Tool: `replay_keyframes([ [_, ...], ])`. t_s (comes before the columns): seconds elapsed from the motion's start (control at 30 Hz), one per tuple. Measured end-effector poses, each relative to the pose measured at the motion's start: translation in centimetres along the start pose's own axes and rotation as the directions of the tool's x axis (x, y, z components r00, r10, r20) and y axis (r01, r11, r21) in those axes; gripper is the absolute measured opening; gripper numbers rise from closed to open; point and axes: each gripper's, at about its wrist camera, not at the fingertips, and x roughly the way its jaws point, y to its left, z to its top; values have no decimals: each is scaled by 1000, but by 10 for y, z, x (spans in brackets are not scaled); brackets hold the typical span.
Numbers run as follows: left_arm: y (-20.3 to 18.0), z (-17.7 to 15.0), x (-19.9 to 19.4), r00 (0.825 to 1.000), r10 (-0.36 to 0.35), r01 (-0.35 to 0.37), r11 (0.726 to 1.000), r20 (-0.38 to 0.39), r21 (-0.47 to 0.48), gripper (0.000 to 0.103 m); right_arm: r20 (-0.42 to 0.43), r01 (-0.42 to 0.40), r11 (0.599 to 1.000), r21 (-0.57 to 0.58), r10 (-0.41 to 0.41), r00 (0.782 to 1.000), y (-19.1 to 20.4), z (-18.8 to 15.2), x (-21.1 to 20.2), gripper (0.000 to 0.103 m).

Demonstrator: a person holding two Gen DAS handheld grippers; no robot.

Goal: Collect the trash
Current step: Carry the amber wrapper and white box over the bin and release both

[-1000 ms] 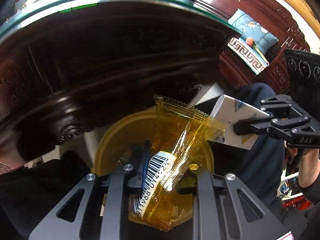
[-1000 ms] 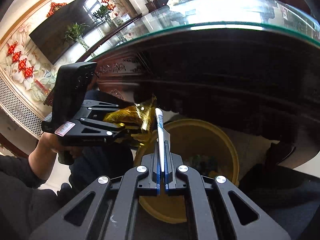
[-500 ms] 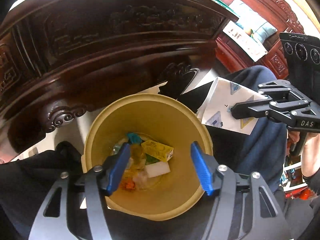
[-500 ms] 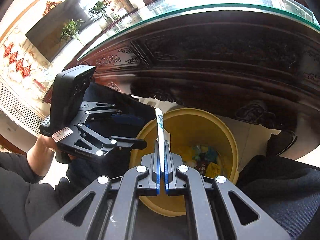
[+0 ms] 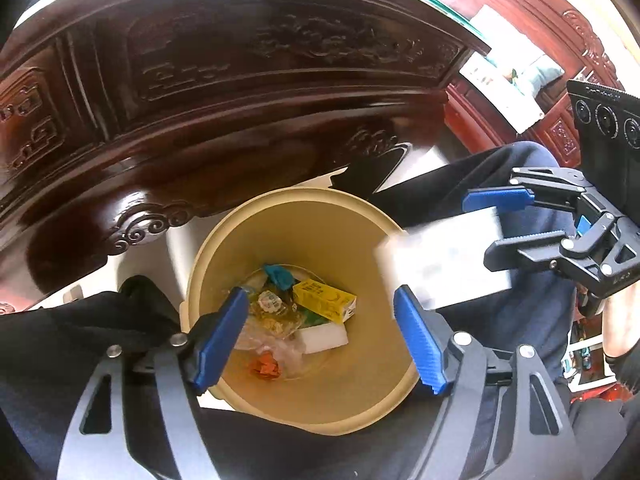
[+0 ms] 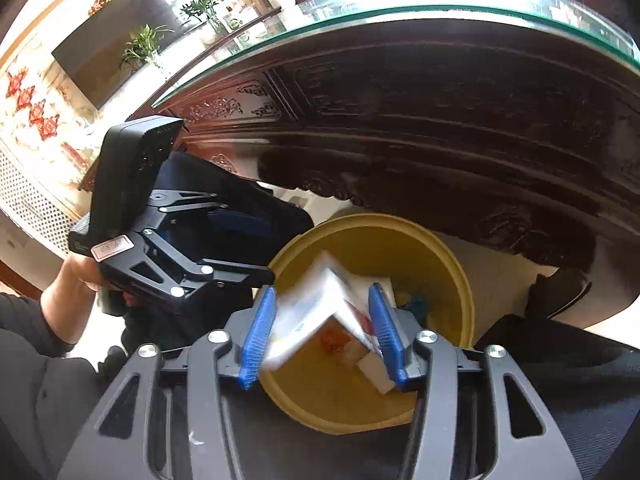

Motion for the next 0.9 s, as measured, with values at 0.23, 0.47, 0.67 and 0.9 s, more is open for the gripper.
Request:
replay_keyframes([
  [0.23,1,2,-3,1000,-6,6,1000,4,4,75,-17,-19,1000,-4,19,1000,-2,-4,3,49],
  [0.47,-4,7,-7,1000,-8,7,1000,22,19,75,-11,-26,1000,-16,26,1000,1,-4,4,49],
  [0.67,-8,14,-17,999,12,-13,999,45,36,75,6,-27,999,-29,27,1000,5,-1,1,54],
  [0.9,-11,22,-26,998,18,-21,999,67,49,75,25,-24,998,-62,25,999,10,3,-1,67],
])
